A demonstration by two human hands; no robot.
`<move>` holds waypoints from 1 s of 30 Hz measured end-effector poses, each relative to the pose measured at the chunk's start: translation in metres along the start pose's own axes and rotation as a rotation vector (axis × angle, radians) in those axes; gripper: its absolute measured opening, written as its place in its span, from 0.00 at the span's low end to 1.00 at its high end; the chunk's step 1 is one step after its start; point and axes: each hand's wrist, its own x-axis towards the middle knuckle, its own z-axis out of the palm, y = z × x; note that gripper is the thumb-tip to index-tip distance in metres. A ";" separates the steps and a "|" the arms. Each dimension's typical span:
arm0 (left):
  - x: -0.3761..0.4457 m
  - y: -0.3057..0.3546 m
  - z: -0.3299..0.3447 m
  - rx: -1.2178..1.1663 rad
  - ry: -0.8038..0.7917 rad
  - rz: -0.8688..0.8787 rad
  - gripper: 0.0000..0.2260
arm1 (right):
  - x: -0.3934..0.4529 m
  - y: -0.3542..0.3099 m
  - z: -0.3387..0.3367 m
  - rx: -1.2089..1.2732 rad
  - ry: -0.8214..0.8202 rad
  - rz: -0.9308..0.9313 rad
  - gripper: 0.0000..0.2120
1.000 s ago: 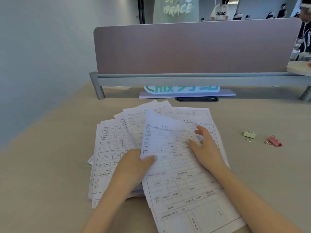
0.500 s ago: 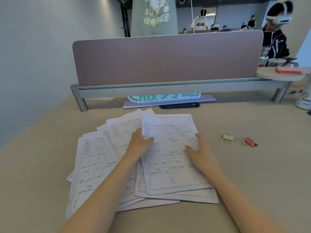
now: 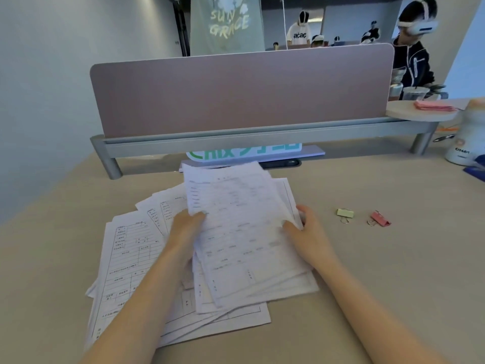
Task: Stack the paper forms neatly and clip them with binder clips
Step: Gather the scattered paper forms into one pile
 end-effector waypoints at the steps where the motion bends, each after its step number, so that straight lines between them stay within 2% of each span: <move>1: 0.007 0.002 -0.011 0.022 0.064 0.028 0.08 | 0.003 -0.001 0.000 0.001 -0.004 0.007 0.28; 4: 0.030 0.003 -0.046 0.106 0.198 0.065 0.12 | 0.013 -0.005 0.007 -0.179 0.043 -0.061 0.27; 7: 0.053 -0.007 -0.066 0.140 0.244 0.057 0.14 | 0.023 -0.012 0.017 -0.258 0.032 -0.110 0.27; 10: 0.076 -0.015 -0.073 0.125 0.233 -0.036 0.30 | 0.035 -0.013 0.023 -0.285 -0.028 -0.075 0.28; 12: 0.088 -0.018 -0.072 -0.061 0.202 -0.114 0.35 | 0.040 -0.011 0.022 -0.316 -0.039 -0.044 0.27; 14: 0.090 -0.017 -0.065 -0.289 0.110 -0.180 0.30 | 0.041 -0.008 0.020 -0.353 -0.036 -0.050 0.26; 15: 0.091 -0.018 -0.061 -0.316 0.065 -0.187 0.28 | 0.040 -0.007 0.019 -0.351 -0.038 -0.061 0.25; 21: 0.057 -0.011 -0.026 -0.182 -0.145 -0.188 0.15 | 0.020 -0.019 0.017 -0.333 -0.172 -0.117 0.21; 24: 0.041 -0.007 -0.038 -0.123 -0.134 -0.135 0.12 | 0.028 -0.032 0.012 -0.395 -0.165 -0.137 0.20; 27: 0.030 -0.006 -0.084 -0.099 -0.022 -0.083 0.08 | 0.050 -0.038 0.011 -0.495 -0.104 -0.202 0.20; 30: 0.020 -0.017 -0.139 -0.128 0.034 -0.122 0.11 | 0.074 -0.046 0.022 -0.590 -0.113 -0.256 0.20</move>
